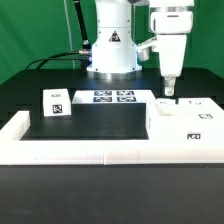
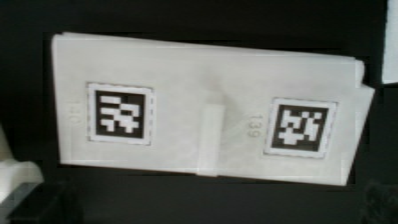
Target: Assemble cabinet
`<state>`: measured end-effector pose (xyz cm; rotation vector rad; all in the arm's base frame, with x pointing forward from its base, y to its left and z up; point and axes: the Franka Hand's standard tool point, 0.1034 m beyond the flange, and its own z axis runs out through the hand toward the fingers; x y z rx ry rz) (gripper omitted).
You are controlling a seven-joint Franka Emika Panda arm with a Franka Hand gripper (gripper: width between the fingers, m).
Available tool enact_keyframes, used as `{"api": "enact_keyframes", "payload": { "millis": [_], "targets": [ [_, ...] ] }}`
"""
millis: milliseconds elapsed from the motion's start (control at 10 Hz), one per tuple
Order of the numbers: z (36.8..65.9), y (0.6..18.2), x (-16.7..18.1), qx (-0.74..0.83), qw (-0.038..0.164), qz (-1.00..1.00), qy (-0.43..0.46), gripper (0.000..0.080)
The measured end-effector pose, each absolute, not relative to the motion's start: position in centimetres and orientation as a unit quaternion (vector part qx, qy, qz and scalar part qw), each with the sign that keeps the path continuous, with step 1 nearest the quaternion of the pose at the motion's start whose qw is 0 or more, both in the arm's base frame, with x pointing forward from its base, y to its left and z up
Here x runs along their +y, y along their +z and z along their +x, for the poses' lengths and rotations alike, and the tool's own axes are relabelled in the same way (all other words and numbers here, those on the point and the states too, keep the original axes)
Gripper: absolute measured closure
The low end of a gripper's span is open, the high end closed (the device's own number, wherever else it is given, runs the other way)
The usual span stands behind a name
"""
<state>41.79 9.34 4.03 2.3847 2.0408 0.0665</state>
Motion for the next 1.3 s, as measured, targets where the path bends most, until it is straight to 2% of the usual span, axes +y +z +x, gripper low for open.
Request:
{"api": "enact_keyframes", "payload": {
  "millis": [400, 700, 900, 1000, 1100, 1200, 1300],
  "targets": [
    [41.9, 1.9, 9.0, 0.646, -0.014, 0.763, 0.017, 0.0002],
    [41.8, 1.3, 8.8, 0.645, -0.018, 0.764, 0.014, 0.0002],
    [41.9, 0.9, 8.5, 0.647, -0.021, 0.762, 0.016, 0.0263],
    [41.9, 0.9, 8.5, 0.647, -0.021, 0.762, 0.016, 0.0263],
    [41.9, 0.9, 8.5, 0.647, -0.021, 0.762, 0.016, 0.0446],
    [41.9, 0.9, 8.6, 0.648, -0.021, 0.761, 0.016, 0.0446],
    [41.9, 1.0, 8.7, 0.649, -0.021, 0.761, 0.017, 0.0645]
  ]
}}
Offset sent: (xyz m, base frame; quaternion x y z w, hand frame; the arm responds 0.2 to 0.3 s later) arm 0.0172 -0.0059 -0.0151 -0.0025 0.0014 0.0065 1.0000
